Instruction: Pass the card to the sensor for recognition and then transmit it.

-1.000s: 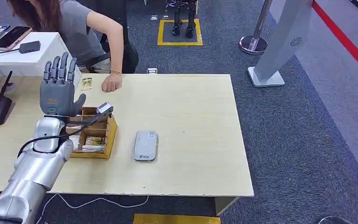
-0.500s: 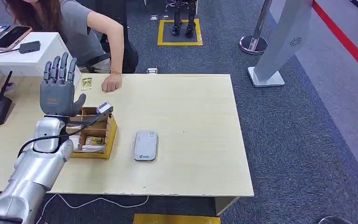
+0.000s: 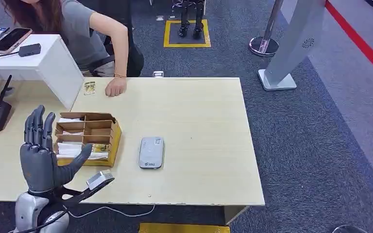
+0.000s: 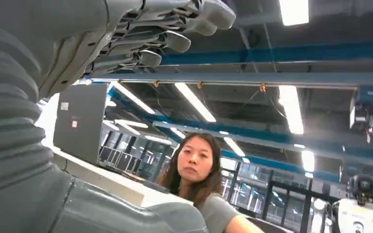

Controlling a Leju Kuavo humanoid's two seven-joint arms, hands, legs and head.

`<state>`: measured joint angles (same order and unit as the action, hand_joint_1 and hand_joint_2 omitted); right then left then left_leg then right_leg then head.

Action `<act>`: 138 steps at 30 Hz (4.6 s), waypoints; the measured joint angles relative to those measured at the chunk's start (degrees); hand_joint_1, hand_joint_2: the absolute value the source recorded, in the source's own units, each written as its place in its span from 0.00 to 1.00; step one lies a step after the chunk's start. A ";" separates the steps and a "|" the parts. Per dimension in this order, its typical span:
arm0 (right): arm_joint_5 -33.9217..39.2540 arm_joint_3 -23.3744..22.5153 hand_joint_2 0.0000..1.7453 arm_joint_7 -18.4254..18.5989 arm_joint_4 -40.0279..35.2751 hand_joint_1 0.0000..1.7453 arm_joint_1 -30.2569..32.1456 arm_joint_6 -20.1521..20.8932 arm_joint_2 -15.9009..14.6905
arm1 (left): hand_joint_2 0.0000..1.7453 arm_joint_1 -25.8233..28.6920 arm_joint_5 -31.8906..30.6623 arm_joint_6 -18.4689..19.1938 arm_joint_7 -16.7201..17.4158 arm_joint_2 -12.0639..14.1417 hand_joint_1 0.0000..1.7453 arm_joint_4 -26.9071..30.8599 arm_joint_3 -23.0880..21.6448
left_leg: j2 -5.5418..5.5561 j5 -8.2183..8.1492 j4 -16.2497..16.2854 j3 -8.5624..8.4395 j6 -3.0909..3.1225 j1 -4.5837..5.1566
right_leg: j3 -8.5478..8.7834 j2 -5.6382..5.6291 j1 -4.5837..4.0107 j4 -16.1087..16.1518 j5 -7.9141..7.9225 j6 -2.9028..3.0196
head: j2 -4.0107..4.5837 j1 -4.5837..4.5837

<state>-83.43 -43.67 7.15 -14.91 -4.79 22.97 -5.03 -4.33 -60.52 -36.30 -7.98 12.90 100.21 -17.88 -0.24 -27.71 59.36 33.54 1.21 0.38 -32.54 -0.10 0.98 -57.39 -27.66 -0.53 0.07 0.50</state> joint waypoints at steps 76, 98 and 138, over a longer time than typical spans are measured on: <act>-1.03 -2.97 1.00 0.20 0.00 0.00 -0.08 0.00 0.00 | 1.00 -0.13 -1.24 25.63 8.13 8.74 0.00 -2.09 -7.30 | -0.01 0.11 0.01 -0.02 0.06 0.00 | -0.02 -0.01 0.00 -0.01 0.09 0.07 | 0.00 0.00; -1.09 -4.28 1.00 0.35 -0.09 0.00 -0.08 0.00 -0.13 | 1.00 -2.02 -1.20 29.99 9.86 11.69 0.00 -6.14 -9.92 | -0.01 0.12 0.01 -0.01 0.06 0.00 | -0.01 -0.01 0.00 -0.01 0.10 0.08 | 0.00 0.00; -1.14 -5.38 1.00 0.35 -0.09 0.00 -0.07 0.00 -0.48 | 1.00 -2.24 -5.66 30.64 14.36 11.69 0.00 -9.20 -10.03 | -0.01 0.12 0.01 -0.01 0.06 0.00 | -0.01 -0.01 0.00 -0.01 0.11 0.09 | 0.00 0.02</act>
<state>-84.56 -49.05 7.50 -14.99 -4.86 22.97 -5.51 -6.56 -66.19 -5.66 6.38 24.59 91.01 -27.91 -0.25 -27.60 59.37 33.52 1.27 0.39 -32.56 -0.11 0.97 -57.40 -27.55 -0.44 0.07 0.52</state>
